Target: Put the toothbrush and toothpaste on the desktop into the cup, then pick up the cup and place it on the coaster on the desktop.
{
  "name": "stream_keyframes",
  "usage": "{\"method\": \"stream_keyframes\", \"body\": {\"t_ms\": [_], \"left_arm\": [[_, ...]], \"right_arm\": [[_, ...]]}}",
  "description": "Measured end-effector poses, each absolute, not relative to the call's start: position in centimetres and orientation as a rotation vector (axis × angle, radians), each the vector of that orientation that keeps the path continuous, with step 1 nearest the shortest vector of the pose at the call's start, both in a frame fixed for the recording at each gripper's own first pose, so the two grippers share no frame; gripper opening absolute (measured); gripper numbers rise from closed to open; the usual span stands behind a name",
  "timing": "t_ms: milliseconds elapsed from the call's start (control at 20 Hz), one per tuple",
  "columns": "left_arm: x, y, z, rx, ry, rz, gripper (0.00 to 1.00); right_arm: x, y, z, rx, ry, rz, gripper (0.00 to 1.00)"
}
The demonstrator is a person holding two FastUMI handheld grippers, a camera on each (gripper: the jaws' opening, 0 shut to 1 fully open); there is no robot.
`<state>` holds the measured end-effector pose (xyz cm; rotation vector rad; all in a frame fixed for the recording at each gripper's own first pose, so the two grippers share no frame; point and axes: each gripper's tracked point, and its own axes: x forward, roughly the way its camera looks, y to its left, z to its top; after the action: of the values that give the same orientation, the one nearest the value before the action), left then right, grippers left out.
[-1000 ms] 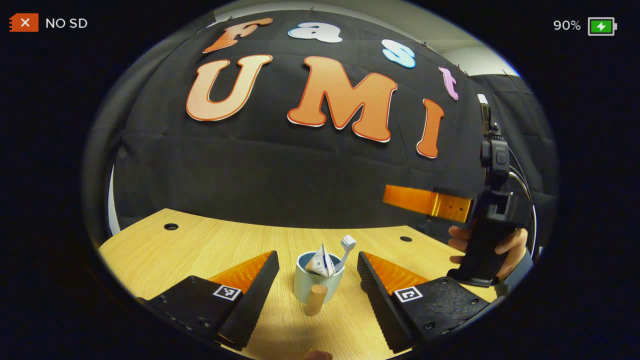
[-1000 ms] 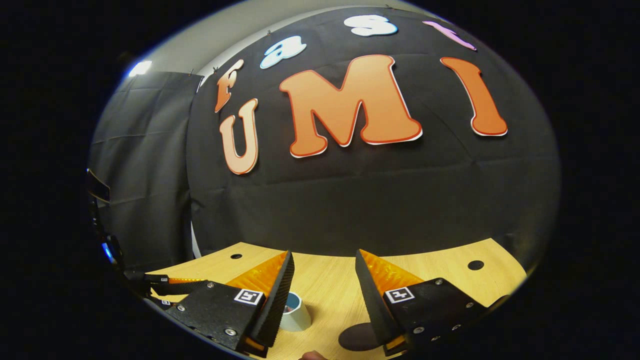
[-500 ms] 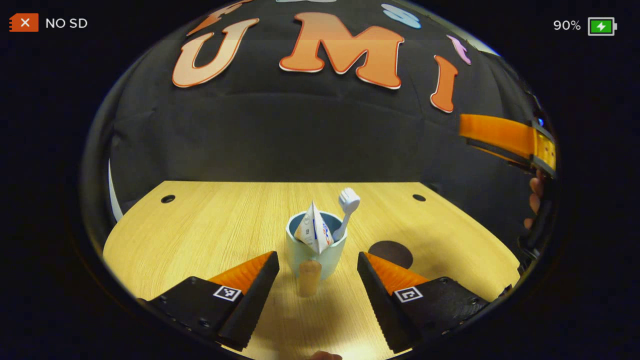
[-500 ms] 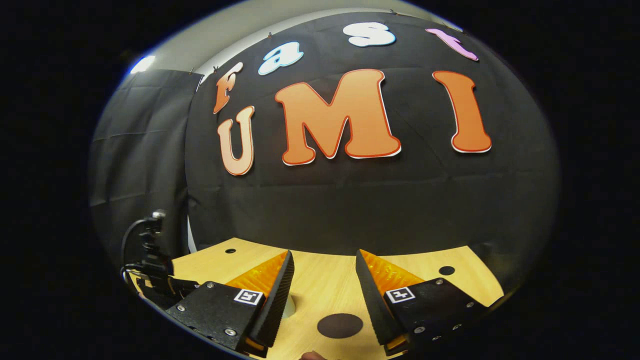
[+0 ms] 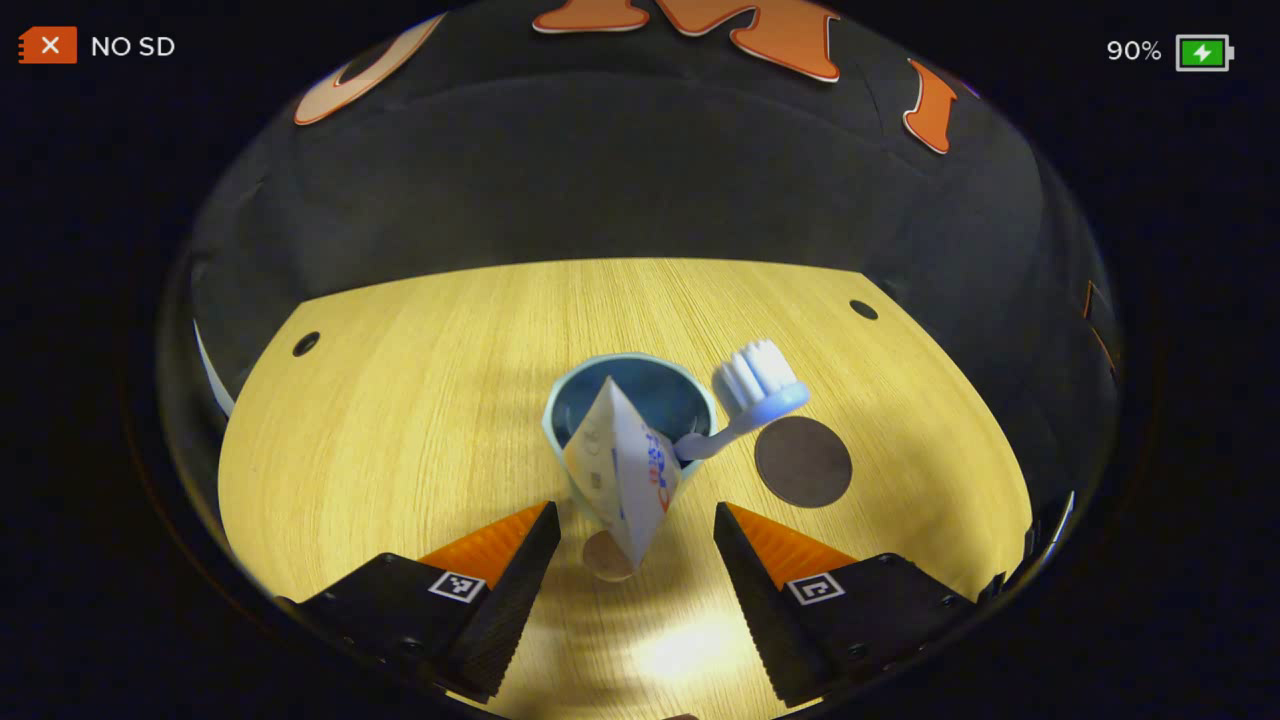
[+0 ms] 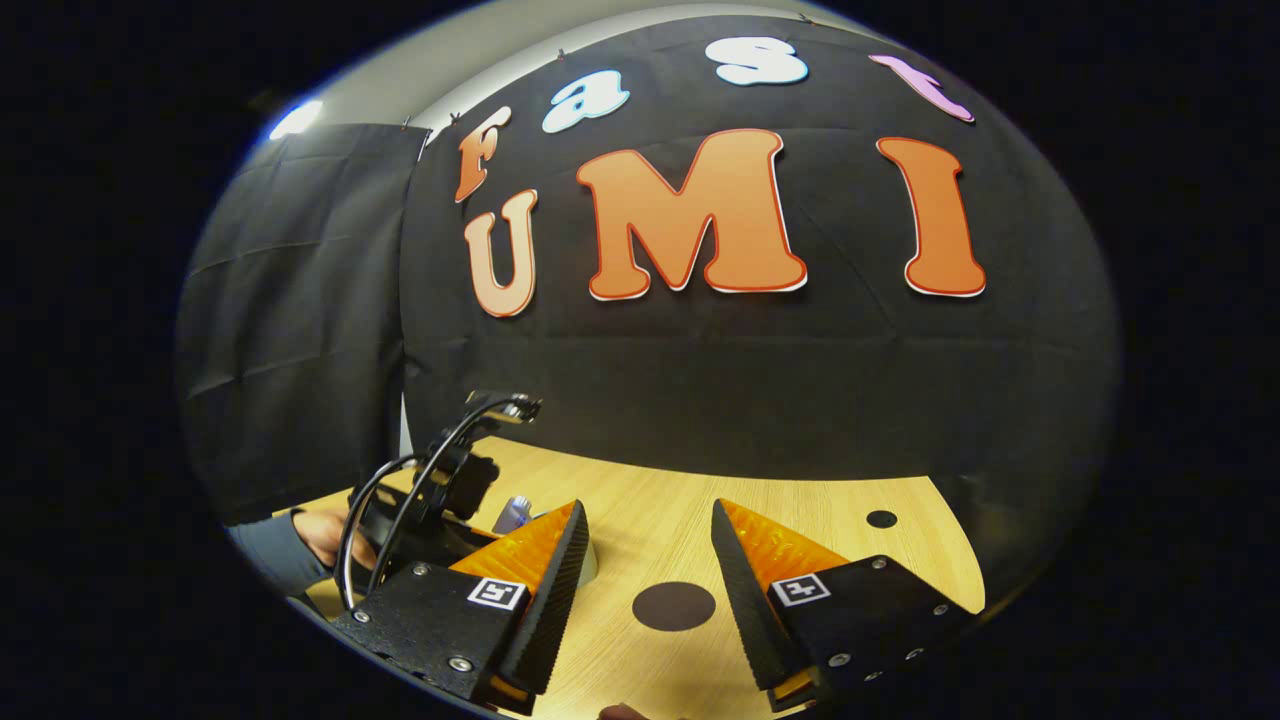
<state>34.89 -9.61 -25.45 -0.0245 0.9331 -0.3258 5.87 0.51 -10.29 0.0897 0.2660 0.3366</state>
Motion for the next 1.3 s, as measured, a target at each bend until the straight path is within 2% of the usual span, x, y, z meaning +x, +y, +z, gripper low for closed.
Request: {"method": "stream_keyframes", "body": {"t_ms": [50,250,400,550,650,700,950,1300], "left_arm": [[35.0,-10.0,-25.7,-0.020,0.959,-0.339,0.90],[34.9,-9.8,-25.9,0.104,1.054,-0.343,0.87],[35.2,-9.8,-24.8,0.115,1.104,-0.345,0.77],[34.7,-9.7,-24.6,0.146,1.161,-0.321,0.61],[34.4,-9.4,-24.1,0.166,1.161,-0.301,0.35],[34.4,-9.6,-24.0,0.172,1.161,-0.303,0.26],[35.1,-10.6,-22.5,0.147,1.148,-0.287,0.20],[38.9,-14.6,-18.2,0.141,1.102,-0.285,0.20]], "right_arm": [[5.5,0.3,-10.6,0.076,0.272,0.335,0.75],[4.3,1.1,-12.4,0.100,0.302,0.367,0.75],[3.9,1.0,-13.9,0.095,0.327,0.367,0.75],[3.6,1.1,-14.3,0.108,0.329,0.370,0.75],[3.3,1.4,-14.8,0.112,0.332,0.380,0.75],[3.2,1.5,-15.0,0.109,0.333,0.383,0.75],[3.1,1.5,-15.7,0.098,0.344,0.384,0.75],[3.2,0.0,-15.2,0.118,0.324,0.345,0.75]]}}
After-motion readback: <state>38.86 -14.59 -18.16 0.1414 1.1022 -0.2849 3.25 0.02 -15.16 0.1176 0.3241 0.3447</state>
